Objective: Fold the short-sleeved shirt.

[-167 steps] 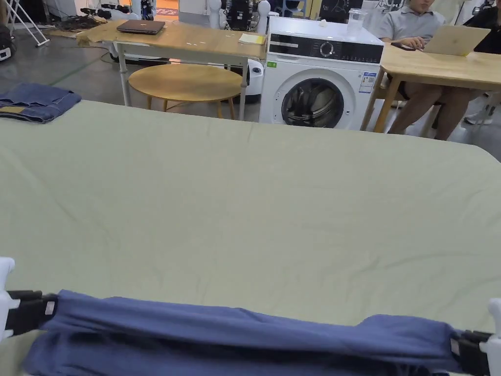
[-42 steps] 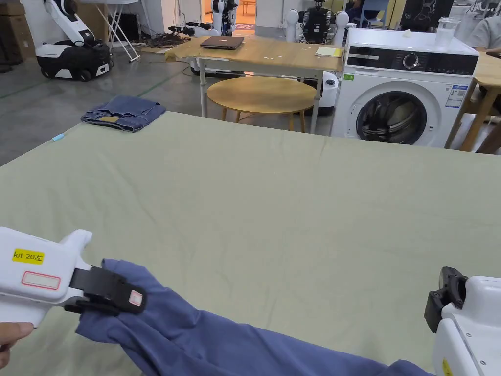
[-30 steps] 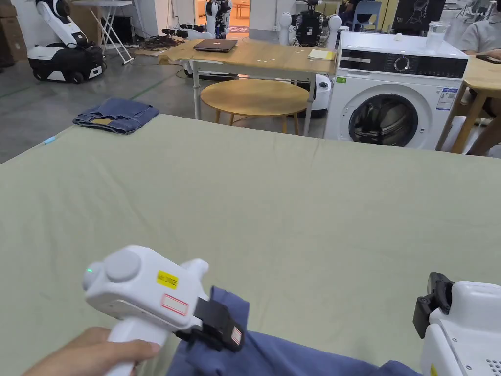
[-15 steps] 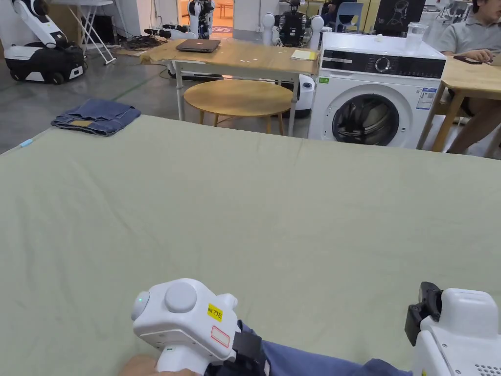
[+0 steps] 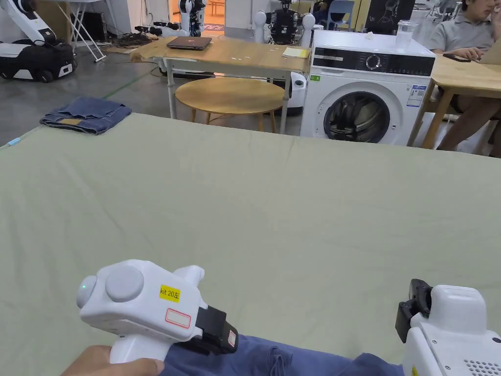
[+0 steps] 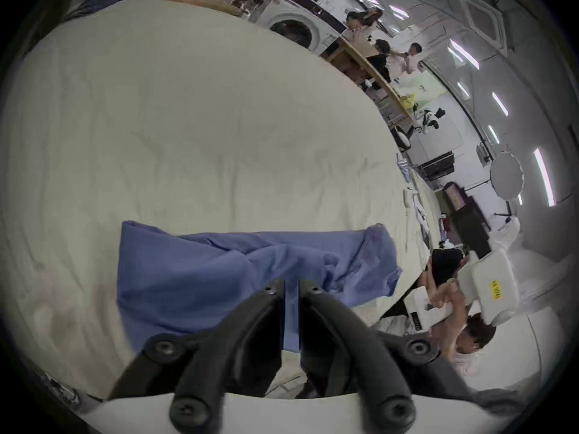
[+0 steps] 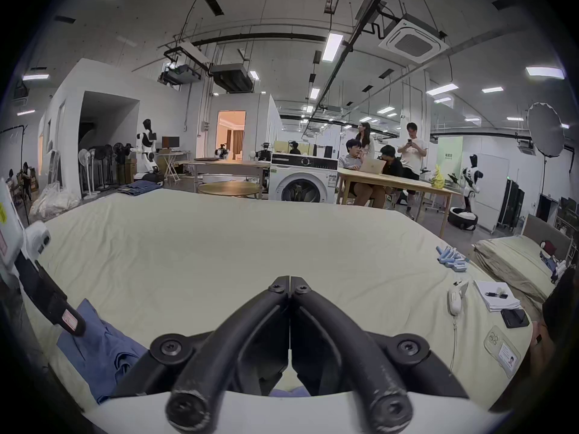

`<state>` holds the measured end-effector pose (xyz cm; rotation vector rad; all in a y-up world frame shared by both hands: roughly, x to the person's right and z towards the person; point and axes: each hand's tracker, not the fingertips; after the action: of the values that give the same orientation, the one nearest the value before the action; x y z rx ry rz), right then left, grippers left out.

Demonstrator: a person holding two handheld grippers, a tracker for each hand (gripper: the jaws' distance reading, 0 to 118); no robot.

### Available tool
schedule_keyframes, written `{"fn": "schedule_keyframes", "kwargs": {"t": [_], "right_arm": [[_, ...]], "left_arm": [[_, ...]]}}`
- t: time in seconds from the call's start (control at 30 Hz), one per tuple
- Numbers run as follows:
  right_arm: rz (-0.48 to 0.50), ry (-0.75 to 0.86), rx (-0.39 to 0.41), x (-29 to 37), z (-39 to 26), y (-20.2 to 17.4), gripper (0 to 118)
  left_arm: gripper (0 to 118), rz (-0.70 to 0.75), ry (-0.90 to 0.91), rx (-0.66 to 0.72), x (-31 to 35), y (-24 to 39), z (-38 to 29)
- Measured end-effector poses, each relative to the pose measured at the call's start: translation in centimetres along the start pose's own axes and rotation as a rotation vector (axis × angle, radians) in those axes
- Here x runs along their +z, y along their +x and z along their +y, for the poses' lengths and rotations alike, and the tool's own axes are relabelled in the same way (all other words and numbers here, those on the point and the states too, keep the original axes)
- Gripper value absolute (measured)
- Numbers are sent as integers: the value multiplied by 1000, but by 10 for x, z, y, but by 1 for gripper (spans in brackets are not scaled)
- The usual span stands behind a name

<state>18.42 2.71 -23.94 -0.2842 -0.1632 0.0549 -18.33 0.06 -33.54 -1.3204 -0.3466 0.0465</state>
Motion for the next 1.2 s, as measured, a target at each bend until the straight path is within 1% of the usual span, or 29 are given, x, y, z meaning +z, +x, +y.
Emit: {"fn": "schedule_keyframes", "kwargs": {"t": [0.03, 0.07, 0.13, 0.17, 0.2, 0.27, 0.33, 0.4, 0.43, 0.47, 0.57, 0.67, 0.77, 0.87, 0.97, 1.07, 1.1, 1.13, 1.17, 1.2], "right_arm": [[0, -1, -1, 0, 0, 0, 0], [-1, -3, -2, 0, -1, 1, 0], [-3, -3, 0, 0, -2, 1, 0], [-3, -4, 2, 0, -2, 2, 0], [-3, -5, 4, 0, -2, 2, 0], [-8, -6, 2, 1, -3, 3, 0], [-8, -8, -5, 1, -4, 5, 0], [-13, -10, 2, 0, -5, 4, 0], [-12, -14, 3, 0, -5, 4, 0], [-9, -16, 1, 0, -6, 5, 0], [-10, -18, -5, 0, -6, 4, 0], [-6, -18, -5, 0, -5, 3, 0], [-7, -10, 6, 2, -3, 2, 0], [-9, -3, 4, 2, -2, 3, 0], [-8, 2, 4, 2, 0, 4, 0], [-7, 11, 6, 2, 1, 5, 0], [-6, 15, 4, 2, 1, 5, 0], [-2, 20, 2, 2, 2, 5, 0], [-2, 26, 1, 3, 2, 5, 0], [-5, 31, 0, 3, 3, 5, 0]], "left_arm": [[3, -1, -20, -3, -9, 1, -1], [3, -406, 49, 58, -27, 23, 1], [2, -443, 13, 63, -46, 30, -3], [2, -524, -3, 49, -58, 33, -4], [2, -597, 3, 63, -66, 36, -5], [2, -672, 12, 65, -80, 43, -7], [2, -598, 28, 78, -94, 49, -7], [1, -636, 23, 108, -112, 46, -5], [0, -657, 18, 163, -119, 44, -5], [0, -1425, 179, 269, -106, 76, 7], [0, -1404, 199, 259, -106, 84, 4], [0, -1363, 210, 216, -100, 90, 7], [0, -1348, 203, 202, -77, 90, 11], [0, -1315, 285, 195, -42, 72, 12], [0, -1302, 350, 233, -5, 39, 9], [1, -1246, 367, 276, 13, -2, 0], [4, -1229, 372, 294, 15, -18, -3], [12, -1214, 367, 314, 15, -30, -6], [22, -1193, 352, 353, 13, -44, -11], [37, -1193, 343, 374, 12, -55, -14]]}}
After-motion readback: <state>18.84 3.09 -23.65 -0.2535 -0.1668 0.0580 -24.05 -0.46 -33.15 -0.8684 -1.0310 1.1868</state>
